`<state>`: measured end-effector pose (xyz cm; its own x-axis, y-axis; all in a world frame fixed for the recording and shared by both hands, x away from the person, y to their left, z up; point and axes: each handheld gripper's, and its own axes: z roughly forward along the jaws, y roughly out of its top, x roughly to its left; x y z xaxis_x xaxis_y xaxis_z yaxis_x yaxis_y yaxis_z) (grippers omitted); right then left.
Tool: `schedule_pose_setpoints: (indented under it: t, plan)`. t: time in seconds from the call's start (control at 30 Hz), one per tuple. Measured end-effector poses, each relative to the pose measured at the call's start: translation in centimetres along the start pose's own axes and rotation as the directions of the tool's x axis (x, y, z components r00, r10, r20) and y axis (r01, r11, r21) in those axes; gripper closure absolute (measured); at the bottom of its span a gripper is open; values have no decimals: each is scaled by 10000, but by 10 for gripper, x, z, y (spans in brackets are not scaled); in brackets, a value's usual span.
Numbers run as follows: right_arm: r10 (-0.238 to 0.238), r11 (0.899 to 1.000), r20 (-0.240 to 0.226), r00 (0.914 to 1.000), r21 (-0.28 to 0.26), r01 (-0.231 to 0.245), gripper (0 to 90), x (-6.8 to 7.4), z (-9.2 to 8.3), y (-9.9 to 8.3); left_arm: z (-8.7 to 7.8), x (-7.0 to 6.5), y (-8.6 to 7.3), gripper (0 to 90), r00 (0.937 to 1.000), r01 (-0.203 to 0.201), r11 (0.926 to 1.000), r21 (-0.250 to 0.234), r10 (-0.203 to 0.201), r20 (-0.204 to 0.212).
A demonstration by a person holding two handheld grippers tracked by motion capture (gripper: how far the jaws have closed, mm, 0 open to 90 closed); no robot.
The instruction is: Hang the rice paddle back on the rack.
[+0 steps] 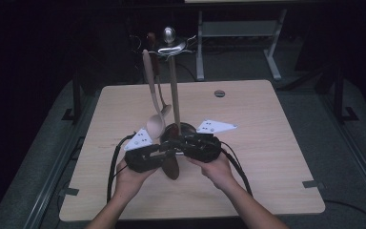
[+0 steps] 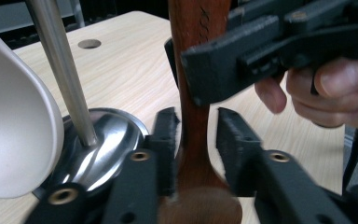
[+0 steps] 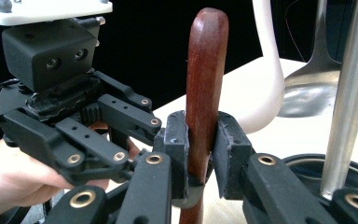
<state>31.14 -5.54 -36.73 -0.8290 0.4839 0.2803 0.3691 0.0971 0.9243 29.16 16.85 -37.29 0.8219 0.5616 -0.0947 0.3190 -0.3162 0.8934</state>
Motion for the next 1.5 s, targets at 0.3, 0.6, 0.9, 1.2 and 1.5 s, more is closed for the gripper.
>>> schedule_pose_setpoints:
  t: [0.3,0.6,0.9,1.2,1.5]
  plan:
    - [-96,9998,114,9999,159,95,774,-8,-6,-2,-7,5,-14,478,9985,136,9970,760,-176,523]
    - [-615,9978,-334,9975,215,623,775,-10,-13,3,-17,13,-34,370,9971,46,9863,1650,-169,735]
    - [-1030,9930,-955,9901,472,1079,774,-15,-19,18,-28,23,-51,271,9970,1,9744,2249,-174,751]
    - [-1485,9851,-1536,9769,634,1597,773,-15,-25,42,-33,29,-64,180,9971,235,9611,2751,-424,631]
    - [-1975,9779,-2254,9540,226,2078,773,-7,-29,79,-37,32,-75,158,9980,188,9495,3132,-366,513]
